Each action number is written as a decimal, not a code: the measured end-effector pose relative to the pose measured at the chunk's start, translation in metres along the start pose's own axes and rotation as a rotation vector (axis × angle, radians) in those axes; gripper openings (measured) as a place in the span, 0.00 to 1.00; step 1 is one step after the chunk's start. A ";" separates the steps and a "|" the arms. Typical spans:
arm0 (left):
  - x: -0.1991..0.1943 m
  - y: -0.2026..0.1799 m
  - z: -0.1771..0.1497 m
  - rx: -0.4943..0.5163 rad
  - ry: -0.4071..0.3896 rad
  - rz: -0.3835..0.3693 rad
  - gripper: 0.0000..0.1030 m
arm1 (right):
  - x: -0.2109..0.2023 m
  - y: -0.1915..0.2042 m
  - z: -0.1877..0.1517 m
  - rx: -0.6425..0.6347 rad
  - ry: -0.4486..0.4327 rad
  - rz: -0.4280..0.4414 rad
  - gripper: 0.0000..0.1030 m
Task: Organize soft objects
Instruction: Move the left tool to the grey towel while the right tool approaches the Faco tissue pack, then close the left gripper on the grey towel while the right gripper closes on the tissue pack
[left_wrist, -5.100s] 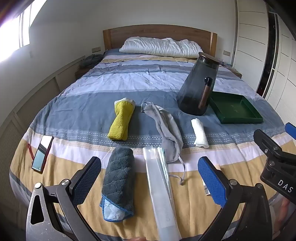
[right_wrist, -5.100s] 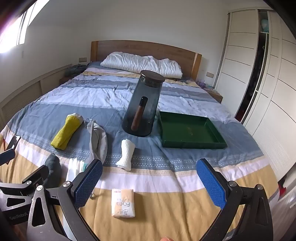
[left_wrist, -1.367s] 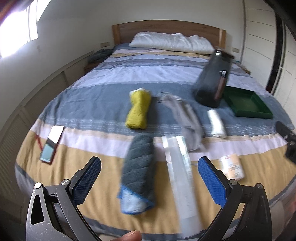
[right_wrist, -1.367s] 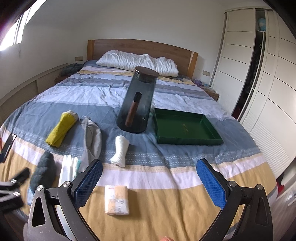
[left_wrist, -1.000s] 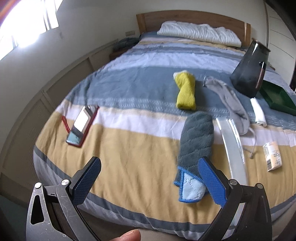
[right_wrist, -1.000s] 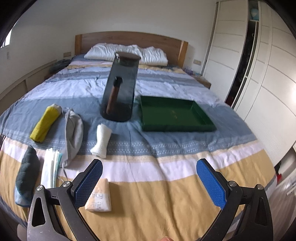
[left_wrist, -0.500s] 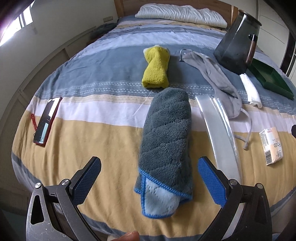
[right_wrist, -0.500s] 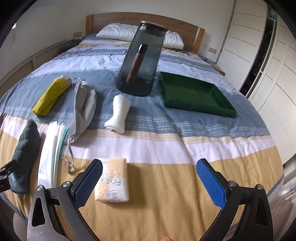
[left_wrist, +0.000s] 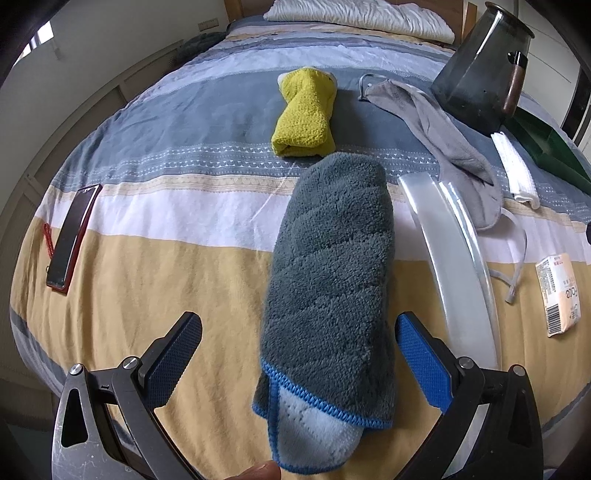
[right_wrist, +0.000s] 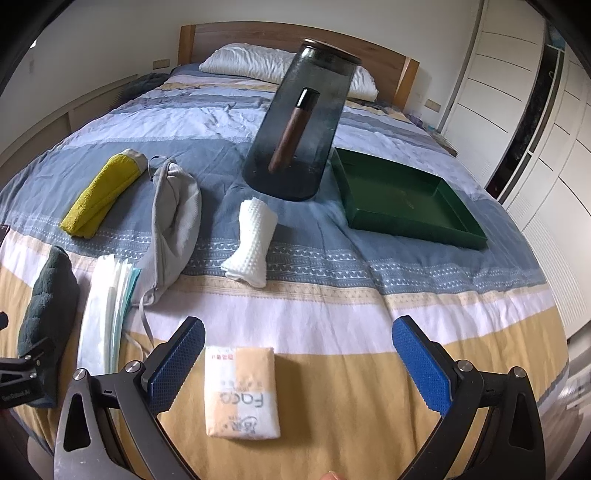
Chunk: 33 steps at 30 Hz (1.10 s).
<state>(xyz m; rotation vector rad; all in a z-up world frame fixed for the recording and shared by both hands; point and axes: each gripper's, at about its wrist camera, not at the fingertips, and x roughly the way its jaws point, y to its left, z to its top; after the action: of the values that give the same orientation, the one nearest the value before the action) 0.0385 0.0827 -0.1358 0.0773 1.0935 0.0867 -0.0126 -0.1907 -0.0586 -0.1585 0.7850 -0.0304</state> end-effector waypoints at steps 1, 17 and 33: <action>0.002 -0.001 0.001 0.007 0.003 0.004 0.99 | 0.001 0.003 0.001 -0.006 0.000 0.009 1.00; 0.018 -0.003 0.006 0.050 0.039 -0.001 0.99 | -0.002 0.032 -0.008 -0.103 0.011 0.132 1.00; 0.029 -0.013 0.006 0.061 0.093 -0.023 0.99 | -0.003 0.015 -0.005 -0.055 0.011 0.080 1.00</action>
<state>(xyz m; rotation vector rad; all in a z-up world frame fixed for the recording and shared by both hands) 0.0571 0.0730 -0.1603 0.1161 1.1902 0.0366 -0.0187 -0.1761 -0.0626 -0.1791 0.8034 0.0658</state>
